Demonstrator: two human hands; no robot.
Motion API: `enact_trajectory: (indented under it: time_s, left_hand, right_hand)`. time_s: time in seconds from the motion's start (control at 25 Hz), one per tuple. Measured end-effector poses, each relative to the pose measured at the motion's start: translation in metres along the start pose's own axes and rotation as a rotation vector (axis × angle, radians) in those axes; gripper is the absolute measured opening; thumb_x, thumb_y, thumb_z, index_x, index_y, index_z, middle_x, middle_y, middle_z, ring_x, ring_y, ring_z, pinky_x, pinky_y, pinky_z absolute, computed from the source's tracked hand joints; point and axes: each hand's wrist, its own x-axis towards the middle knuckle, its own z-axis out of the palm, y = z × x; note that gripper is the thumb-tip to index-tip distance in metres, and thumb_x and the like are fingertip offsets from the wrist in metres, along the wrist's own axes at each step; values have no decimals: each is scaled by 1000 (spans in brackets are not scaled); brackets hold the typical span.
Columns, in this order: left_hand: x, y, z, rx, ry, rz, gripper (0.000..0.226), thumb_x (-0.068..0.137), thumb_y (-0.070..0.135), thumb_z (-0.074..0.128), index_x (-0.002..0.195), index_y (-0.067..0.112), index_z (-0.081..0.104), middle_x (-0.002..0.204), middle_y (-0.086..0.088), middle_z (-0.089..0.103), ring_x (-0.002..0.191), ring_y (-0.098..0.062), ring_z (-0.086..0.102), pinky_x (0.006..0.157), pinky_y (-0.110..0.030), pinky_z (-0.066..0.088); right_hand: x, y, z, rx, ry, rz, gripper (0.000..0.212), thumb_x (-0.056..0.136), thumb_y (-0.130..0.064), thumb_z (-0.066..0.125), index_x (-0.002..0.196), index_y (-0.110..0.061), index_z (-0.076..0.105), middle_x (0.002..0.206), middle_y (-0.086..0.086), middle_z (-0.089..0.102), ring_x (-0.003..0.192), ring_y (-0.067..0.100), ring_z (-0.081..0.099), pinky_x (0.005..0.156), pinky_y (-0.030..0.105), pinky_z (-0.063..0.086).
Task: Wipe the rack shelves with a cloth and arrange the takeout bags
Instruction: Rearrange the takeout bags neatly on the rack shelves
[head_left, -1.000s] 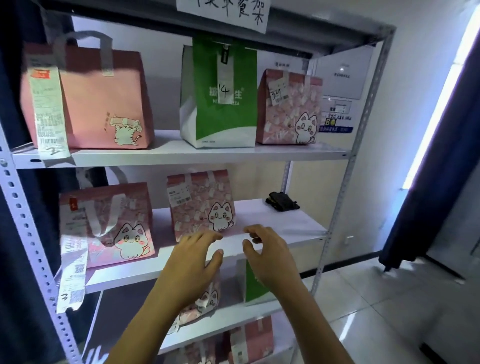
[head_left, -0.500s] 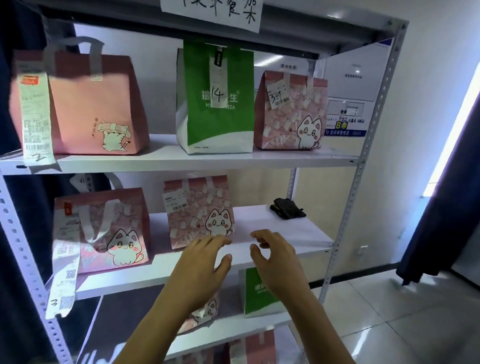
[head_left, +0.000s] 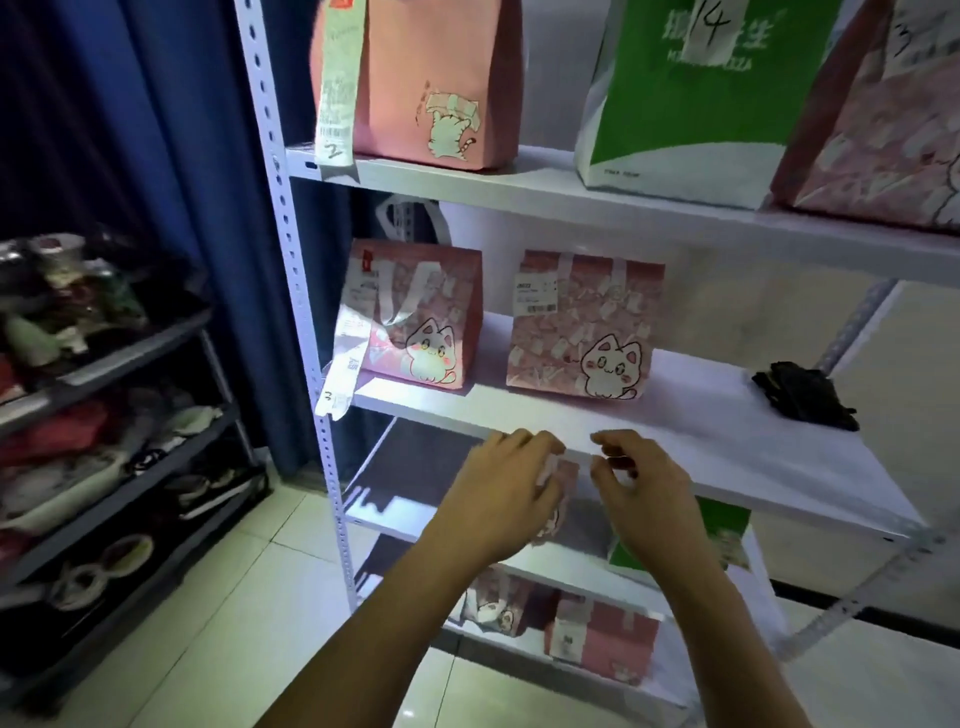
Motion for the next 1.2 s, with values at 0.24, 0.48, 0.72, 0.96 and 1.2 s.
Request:
enact_trajectory:
  time_s: [0.24,0.48,0.72,0.96,1.2]
  left_hand:
    - [-31,-23,5,3,80,-160,36,96,44,42,129,30,51,133,6,58,117,-18,51,99,-36,44]
    - [-57,-51,4,-19,46,-226,34,99,43,46,130,31,51,135,8,58,120,-16,51,100,-36,43]
    - [-76,-87,-8,-31,-63,-226,34,100,39,49,133,29,52,135,6,58,124,-18,49,104,-42,45]
    - [-87,-121,-3,-55,-136,-148,31,100,38,50,130,30,53,131,7,61,120,-19,50,99,-40,46]
    - [-99,-146,1,-113,-185,-172,31,100,32,53,130,24,56,128,1,63,114,-18,55,96,-38,50]
  right_hand:
    - [-5,-15,30,67,-128,-73,26,99,-26,59,125,-27,60,123,-2,64,102,8,57,91,30,51]
    - [-19,-22,51,68,-163,-34,28,98,-25,61,126,-24,62,122,-2,65,103,9,59,89,24,47]
    - [-45,-10,55,40,-68,141,25,98,-24,60,123,-22,63,108,-8,63,89,1,56,91,29,49]
    - [-90,-1,76,36,25,276,27,97,-24,61,124,-19,65,115,-2,67,100,11,61,89,27,47]
    - [-120,0,93,38,54,399,26,98,-25,60,123,-24,65,120,0,68,103,11,61,93,32,51]
